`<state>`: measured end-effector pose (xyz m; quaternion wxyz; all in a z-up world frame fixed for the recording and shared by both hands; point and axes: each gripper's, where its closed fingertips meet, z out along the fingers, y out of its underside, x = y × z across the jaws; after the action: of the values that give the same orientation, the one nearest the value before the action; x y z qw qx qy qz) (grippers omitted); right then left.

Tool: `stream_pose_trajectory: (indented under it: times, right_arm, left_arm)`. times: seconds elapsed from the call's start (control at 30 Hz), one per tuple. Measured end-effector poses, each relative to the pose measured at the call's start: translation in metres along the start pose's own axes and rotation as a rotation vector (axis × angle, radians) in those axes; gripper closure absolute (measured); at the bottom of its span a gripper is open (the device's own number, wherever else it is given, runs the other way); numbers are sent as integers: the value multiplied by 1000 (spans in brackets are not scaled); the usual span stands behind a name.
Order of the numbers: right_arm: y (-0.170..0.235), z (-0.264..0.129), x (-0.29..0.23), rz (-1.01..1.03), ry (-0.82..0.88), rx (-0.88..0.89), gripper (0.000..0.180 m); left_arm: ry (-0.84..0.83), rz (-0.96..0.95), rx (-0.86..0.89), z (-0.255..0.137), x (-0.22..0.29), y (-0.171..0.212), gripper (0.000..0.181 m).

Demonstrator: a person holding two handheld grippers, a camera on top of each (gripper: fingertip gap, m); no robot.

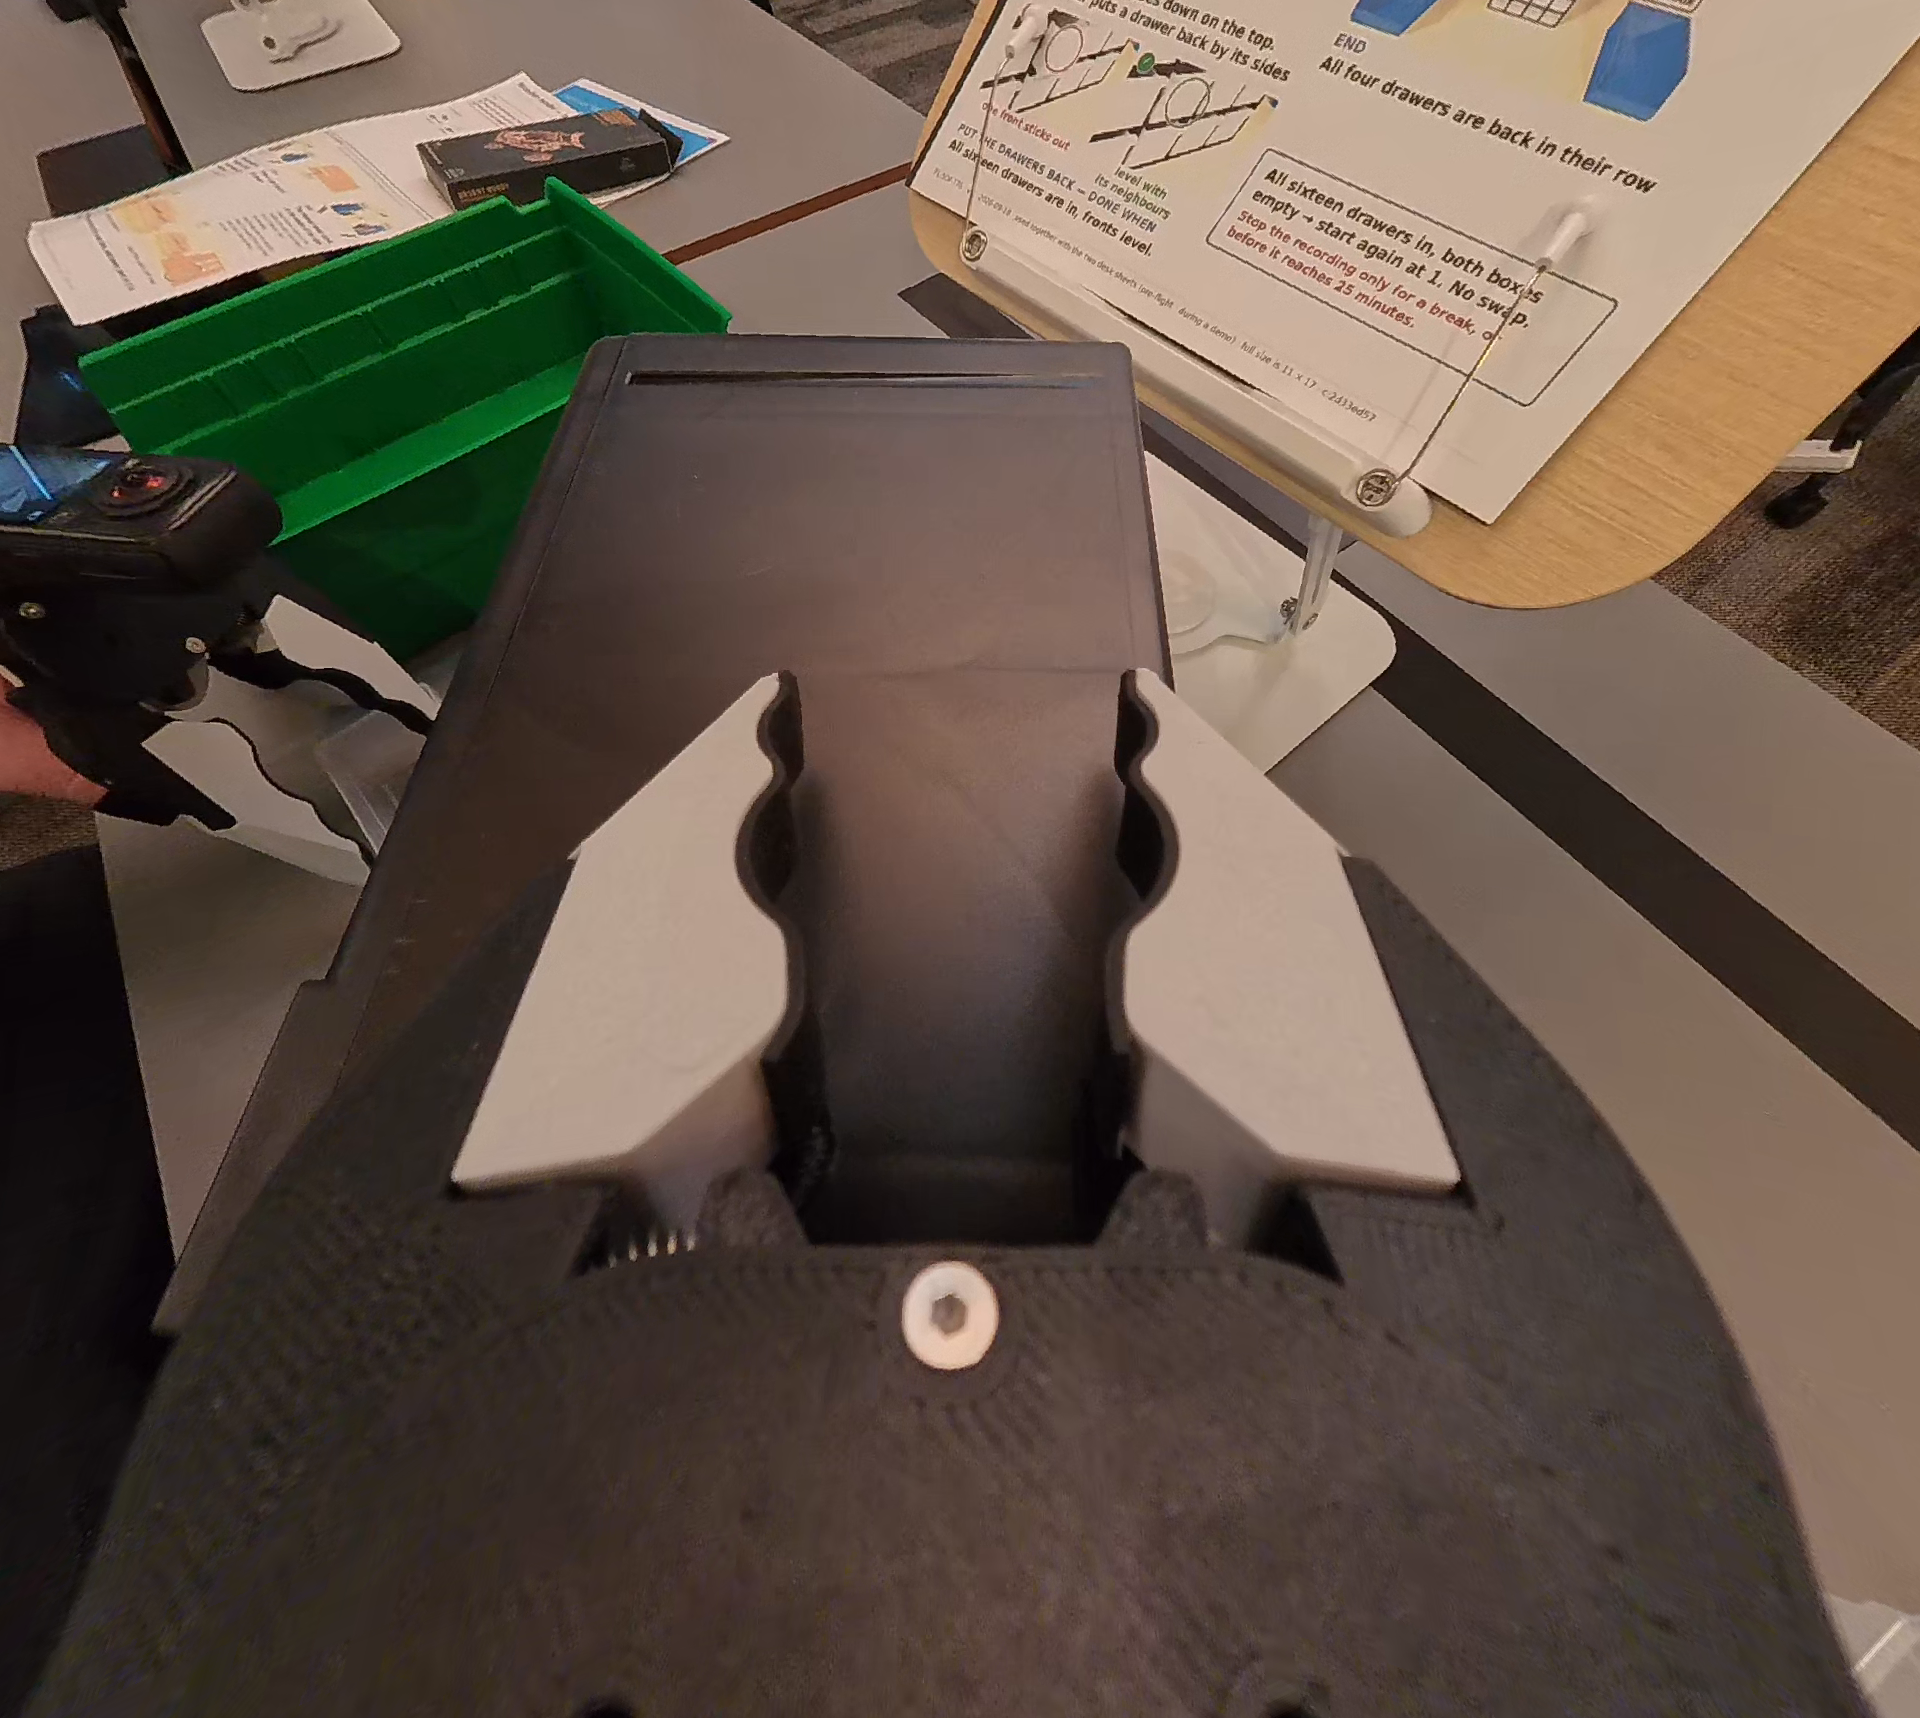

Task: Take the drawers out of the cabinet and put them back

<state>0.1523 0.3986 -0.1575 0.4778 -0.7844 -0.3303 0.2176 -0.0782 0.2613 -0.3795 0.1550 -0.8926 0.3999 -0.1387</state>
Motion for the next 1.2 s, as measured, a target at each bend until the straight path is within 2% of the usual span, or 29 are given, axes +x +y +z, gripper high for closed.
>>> stream_pose_trajectory:
  times: [0.57,0.83,1.2]
  right_arm:
    - [0,0,0,1,2,5,119]
    - [0,0,0,1,4,5,119]
    - [-1,-1,0,-2,-2,16,120]
  left_arm:
    - [-24,-22,9,-3,-7,1,102]
    - [-37,-64,57,-19,-11,2,97]
    - [-98,-29,83,-30,-10,-4,90]
